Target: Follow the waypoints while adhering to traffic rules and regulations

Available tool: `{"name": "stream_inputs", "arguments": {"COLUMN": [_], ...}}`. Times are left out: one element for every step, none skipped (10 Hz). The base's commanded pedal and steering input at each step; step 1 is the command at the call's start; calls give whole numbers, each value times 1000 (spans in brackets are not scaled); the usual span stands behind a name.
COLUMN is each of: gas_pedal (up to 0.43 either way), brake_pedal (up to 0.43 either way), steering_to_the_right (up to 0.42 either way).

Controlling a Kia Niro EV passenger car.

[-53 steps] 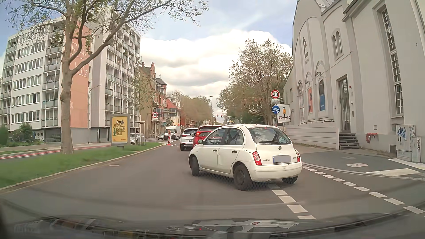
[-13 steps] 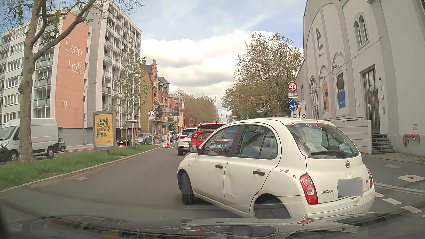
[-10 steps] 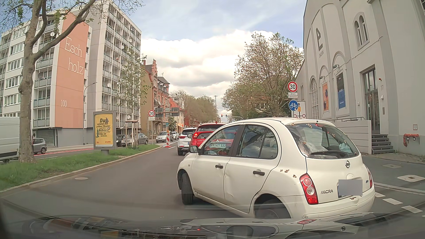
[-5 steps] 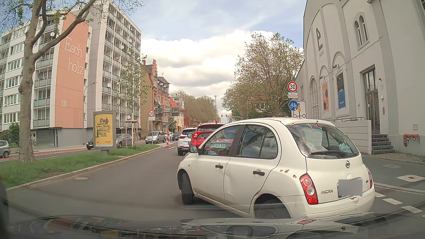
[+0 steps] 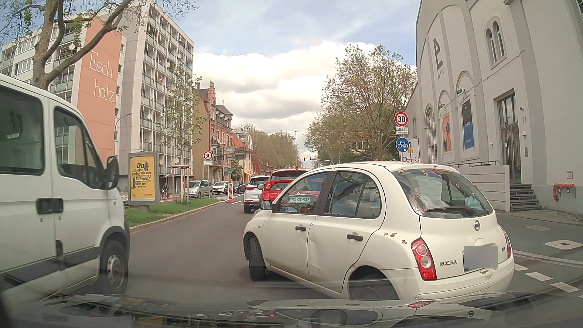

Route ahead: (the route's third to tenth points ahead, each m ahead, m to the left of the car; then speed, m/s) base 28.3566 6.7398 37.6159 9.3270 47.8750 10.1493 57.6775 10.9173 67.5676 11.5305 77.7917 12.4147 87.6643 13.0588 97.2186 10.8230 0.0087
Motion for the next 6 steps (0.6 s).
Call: {"name": "stream_inputs", "arguments": {"gas_pedal": [0, 0, 0, 0, 0, 0], "brake_pedal": [226, 226, 226, 232, 226, 226], "steering_to_the_right": [-25, -25, -25, -25, -25, -25]}}
